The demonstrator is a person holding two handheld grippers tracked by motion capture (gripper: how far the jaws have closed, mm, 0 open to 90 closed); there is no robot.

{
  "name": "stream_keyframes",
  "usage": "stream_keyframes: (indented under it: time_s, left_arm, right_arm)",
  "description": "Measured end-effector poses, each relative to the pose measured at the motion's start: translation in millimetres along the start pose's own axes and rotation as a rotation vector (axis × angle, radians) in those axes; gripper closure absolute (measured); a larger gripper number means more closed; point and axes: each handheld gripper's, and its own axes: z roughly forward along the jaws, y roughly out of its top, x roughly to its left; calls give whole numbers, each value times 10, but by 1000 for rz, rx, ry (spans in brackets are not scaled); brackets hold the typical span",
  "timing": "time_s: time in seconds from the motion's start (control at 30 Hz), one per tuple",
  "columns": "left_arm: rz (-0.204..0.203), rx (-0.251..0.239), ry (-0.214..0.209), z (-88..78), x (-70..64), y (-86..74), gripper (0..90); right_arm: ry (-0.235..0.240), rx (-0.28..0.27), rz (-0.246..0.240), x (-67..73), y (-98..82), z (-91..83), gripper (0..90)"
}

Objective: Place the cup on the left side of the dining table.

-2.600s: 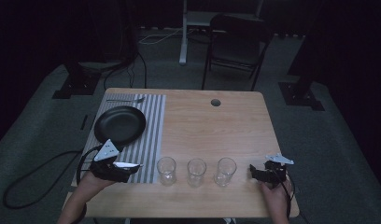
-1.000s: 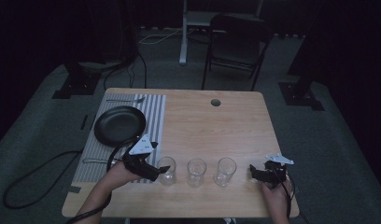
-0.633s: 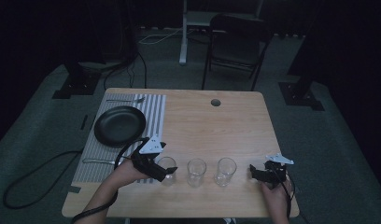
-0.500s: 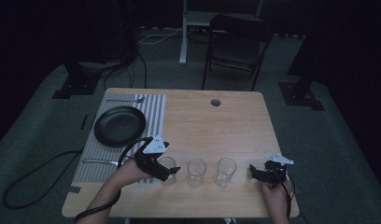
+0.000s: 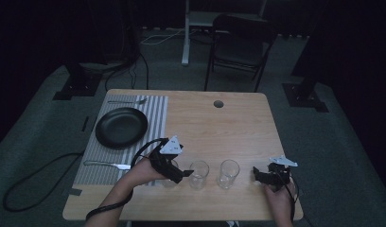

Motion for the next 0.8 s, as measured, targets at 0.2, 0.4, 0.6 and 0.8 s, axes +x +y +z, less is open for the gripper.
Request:
stream_keyframes:
  time_s: [0.2,0.4,0.6,0.8]
  left_arm:
    - [21,13,-18,94,-38,99,55]
    - [34,26,-34,170,-59,168,56]
    - [53,40,-54,272,-106,269,56]
    - [75,57,-73,371,-135,379,56]
  right_arm:
    - [0,0,0,0,0,0,118]
    - [0,0,0,0,0,0,118]
    - [0,0,0,0,0,0,118]
    - [0,0,0,0,0,0,118]
